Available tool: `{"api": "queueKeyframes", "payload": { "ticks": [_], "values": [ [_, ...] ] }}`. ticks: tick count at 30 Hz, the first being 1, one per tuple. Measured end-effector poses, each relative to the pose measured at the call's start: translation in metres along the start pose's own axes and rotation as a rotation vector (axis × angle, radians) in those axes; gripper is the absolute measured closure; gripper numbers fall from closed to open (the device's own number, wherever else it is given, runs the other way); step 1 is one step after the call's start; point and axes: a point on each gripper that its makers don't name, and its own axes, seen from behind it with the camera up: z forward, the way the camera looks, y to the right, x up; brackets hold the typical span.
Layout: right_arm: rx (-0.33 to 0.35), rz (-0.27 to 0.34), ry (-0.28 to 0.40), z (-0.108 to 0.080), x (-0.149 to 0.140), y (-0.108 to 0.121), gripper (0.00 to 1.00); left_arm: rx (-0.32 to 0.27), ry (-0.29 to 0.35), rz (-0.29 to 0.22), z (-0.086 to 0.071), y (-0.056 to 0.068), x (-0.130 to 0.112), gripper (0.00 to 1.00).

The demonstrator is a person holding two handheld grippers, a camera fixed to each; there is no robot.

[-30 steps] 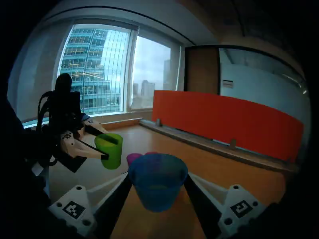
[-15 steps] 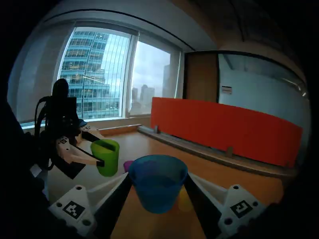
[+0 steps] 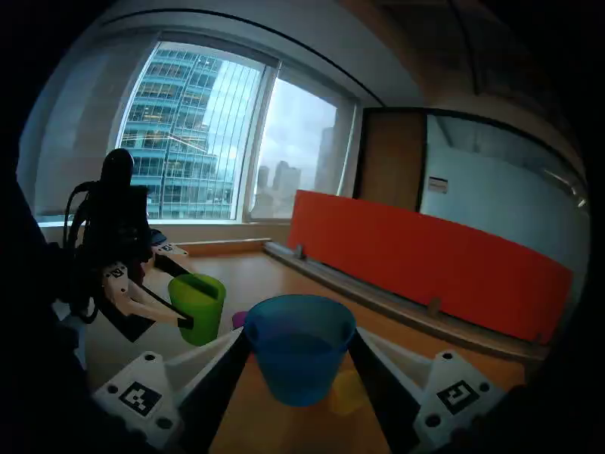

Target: Pour water

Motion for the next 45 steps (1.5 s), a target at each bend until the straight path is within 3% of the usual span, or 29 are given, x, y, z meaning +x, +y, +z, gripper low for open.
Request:
{"api": "queueKeyframes", "payload": {
  "ticks": [23,45],
  "values": [
    [-0.017,-0.222,0.066,0.020,0.053,0.008,0.09,-0.057,0.040,0.007,0.005,0.019,0.011,0.13],
    [-0.061,-0.534,0.113,0.035,0.094,0.015,0.09,-0.097,0.044,0.019,0.013,0.034,0.017,0.14]
  ]
}}
